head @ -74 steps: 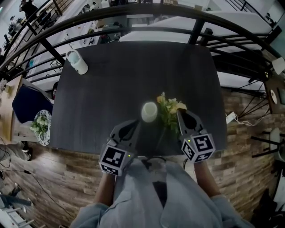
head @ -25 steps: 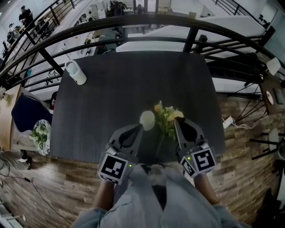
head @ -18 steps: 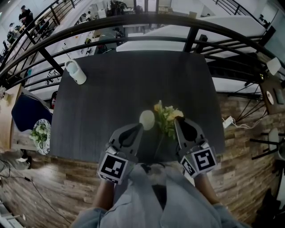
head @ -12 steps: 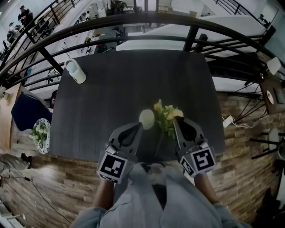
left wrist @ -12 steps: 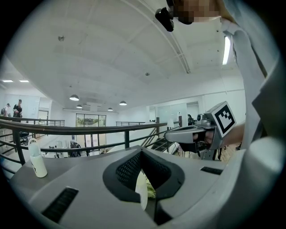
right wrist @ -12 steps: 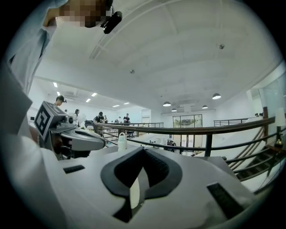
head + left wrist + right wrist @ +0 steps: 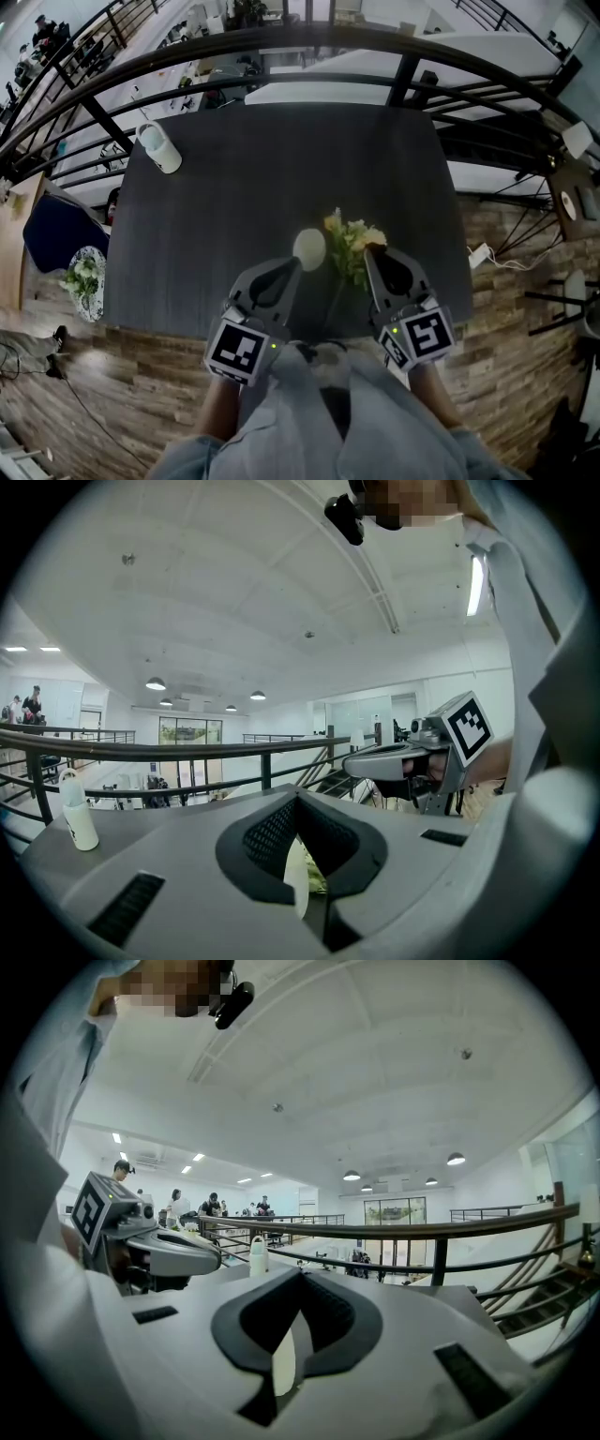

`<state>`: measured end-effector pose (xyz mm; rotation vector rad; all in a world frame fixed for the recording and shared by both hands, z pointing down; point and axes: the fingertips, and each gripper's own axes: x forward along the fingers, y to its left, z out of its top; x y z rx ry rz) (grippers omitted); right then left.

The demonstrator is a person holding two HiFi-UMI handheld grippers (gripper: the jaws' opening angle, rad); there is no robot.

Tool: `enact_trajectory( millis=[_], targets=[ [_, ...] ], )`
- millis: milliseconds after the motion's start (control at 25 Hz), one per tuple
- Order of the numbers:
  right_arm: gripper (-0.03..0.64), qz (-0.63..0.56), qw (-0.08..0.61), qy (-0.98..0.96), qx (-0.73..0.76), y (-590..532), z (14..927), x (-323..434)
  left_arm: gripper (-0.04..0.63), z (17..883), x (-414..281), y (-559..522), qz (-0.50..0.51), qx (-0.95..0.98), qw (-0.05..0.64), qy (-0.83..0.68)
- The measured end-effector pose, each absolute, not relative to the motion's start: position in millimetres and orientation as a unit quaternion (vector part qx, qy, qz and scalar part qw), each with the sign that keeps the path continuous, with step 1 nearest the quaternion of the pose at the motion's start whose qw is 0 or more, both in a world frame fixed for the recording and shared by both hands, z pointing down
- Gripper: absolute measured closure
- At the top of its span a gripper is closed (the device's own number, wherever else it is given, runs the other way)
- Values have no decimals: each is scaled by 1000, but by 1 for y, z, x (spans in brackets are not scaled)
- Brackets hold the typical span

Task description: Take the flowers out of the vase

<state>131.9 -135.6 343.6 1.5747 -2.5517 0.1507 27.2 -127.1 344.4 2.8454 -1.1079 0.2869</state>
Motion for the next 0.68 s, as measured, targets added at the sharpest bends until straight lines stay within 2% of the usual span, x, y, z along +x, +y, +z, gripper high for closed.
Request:
enact_trajectory(
  millis=[680],
  targets=[
    [615,52,72,-850,520,-135,346,130,595,346,28,-127,93,928,40,-359]
  ],
)
